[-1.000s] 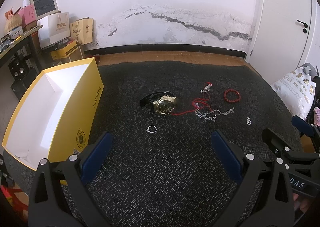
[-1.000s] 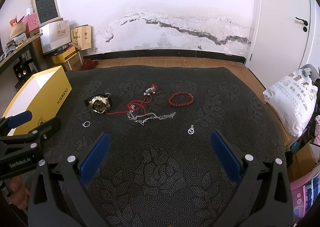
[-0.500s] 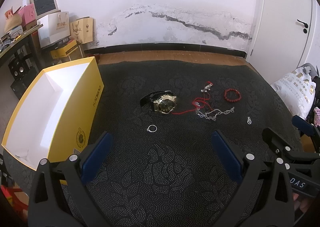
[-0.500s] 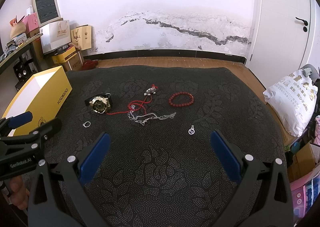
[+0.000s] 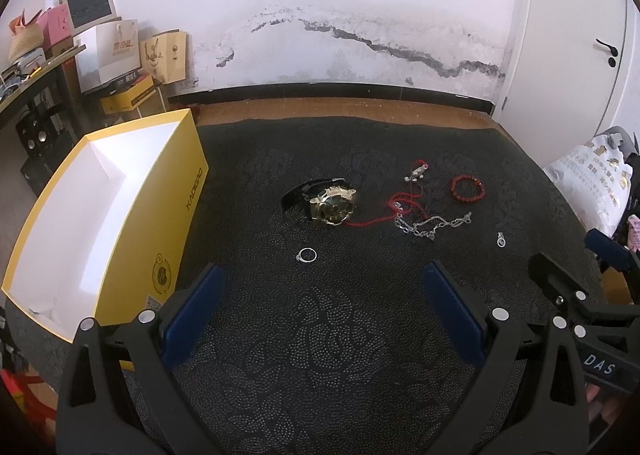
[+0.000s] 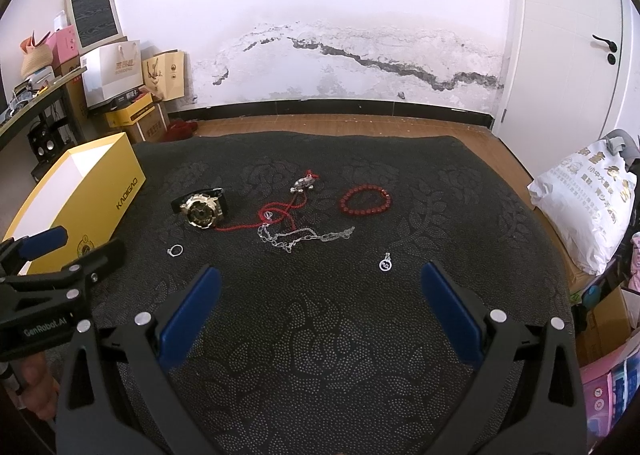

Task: Organize jewelry
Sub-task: 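Lower the left tool onto the silver ring and close it, then lift the silver ring with the left tool while the right tool grasps the silver pendant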

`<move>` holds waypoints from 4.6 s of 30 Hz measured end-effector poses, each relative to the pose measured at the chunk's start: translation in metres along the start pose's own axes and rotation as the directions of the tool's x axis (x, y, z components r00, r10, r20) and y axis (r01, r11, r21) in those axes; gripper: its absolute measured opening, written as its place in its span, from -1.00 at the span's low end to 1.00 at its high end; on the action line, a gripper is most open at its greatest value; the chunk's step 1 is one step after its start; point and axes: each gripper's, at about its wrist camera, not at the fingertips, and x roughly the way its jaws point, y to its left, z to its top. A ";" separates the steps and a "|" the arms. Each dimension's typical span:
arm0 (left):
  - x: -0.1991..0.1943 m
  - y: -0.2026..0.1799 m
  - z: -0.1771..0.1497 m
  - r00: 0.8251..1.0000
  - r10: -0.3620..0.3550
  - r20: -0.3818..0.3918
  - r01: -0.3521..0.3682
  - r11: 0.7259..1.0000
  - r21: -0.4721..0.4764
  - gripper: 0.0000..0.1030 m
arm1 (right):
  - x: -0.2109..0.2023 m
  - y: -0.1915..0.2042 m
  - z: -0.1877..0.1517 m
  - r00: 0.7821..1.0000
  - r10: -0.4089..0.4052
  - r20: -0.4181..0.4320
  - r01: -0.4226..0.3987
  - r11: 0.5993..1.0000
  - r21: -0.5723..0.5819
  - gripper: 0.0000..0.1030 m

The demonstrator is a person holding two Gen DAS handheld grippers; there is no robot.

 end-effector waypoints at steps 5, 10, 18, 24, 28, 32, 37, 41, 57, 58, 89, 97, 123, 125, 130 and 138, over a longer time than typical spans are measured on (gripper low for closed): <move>0.006 0.013 0.002 0.999 -0.028 -0.015 0.028 0.999 -0.019 0.88 | 0.000 -0.001 0.001 1.000 -0.005 0.001 0.005 1.000 0.008 0.89; 0.028 0.029 0.001 0.996 -0.042 -0.084 0.035 0.996 -0.080 0.88 | 0.000 -0.001 0.004 1.000 0.000 0.001 0.000 1.000 0.014 0.89; 0.074 0.031 -0.001 0.989 -0.021 -0.146 0.011 0.998 -0.069 0.88 | 0.005 -0.007 0.009 0.999 0.035 -0.015 -0.034 0.999 0.041 0.89; 0.123 0.028 -0.012 0.985 -0.004 -0.173 -0.004 0.999 -0.049 0.88 | 0.010 -0.015 0.014 0.997 0.069 -0.036 -0.066 0.994 0.083 0.89; 0.145 0.026 -0.019 0.989 0.037 -0.142 -0.036 0.999 0.012 0.90 | 0.009 -0.020 0.019 0.996 0.082 -0.030 -0.078 0.992 0.099 0.89; 0.145 0.028 -0.017 0.989 0.022 -0.147 -0.020 1.000 0.019 0.90 | 0.009 -0.027 0.021 0.995 0.093 -0.031 -0.089 0.988 0.128 0.89; 0.142 0.023 -0.015 0.993 0.016 -0.115 -0.011 0.999 0.050 0.27 | 0.011 -0.039 0.024 0.993 0.112 -0.035 -0.105 0.980 0.169 0.89; 0.139 0.009 -0.014 0.996 -0.006 -0.094 0.015 0.995 0.095 -0.28 | 0.011 -0.043 0.024 0.992 0.122 -0.040 -0.113 0.977 0.181 0.89; 0.110 0.004 -0.006 0.997 -0.022 -0.073 0.027 0.997 0.071 -0.61 | 0.023 -0.052 0.016 0.995 0.054 -0.081 -0.041 0.987 0.157 0.89; 0.104 0.003 -0.004 0.997 -0.029 -0.070 0.034 0.997 0.069 -0.61 | 0.027 -0.052 0.012 0.994 0.041 -0.098 -0.027 0.989 0.143 0.89; 0.059 0.002 0.031 0.985 -0.164 -0.046 0.167 0.983 0.075 -0.92 | 0.143 -0.085 -0.012 0.969 -0.033 -0.244 0.040 0.999 0.023 -0.07; 0.080 0.027 0.006 0.982 -0.116 -0.147 0.124 0.991 0.052 -0.87 | 0.143 -0.081 -0.011 0.967 -0.045 -0.252 0.052 0.998 0.023 -0.04; 0.137 0.015 -0.018 0.994 -0.032 -0.105 0.041 0.995 0.089 -0.38 | 0.149 -0.084 -0.011 0.951 -0.066 -0.302 0.085 0.995 0.052 0.67; 0.136 0.014 -0.019 0.995 -0.011 -0.095 0.021 0.994 0.107 -0.64 | 0.149 -0.084 -0.012 0.951 -0.065 -0.303 0.085 0.995 0.052 0.67; 0.135 0.013 -0.018 0.996 -0.001 -0.093 0.012 0.994 0.112 -0.65 | 0.149 -0.085 -0.012 0.951 -0.062 -0.302 0.080 0.996 0.050 0.67; 0.117 0.003 -0.008 0.998 -0.014 -0.066 0.022 0.992 0.122 -0.65 | 0.148 -0.086 -0.015 0.955 -0.060 -0.290 0.075 0.996 0.042 0.64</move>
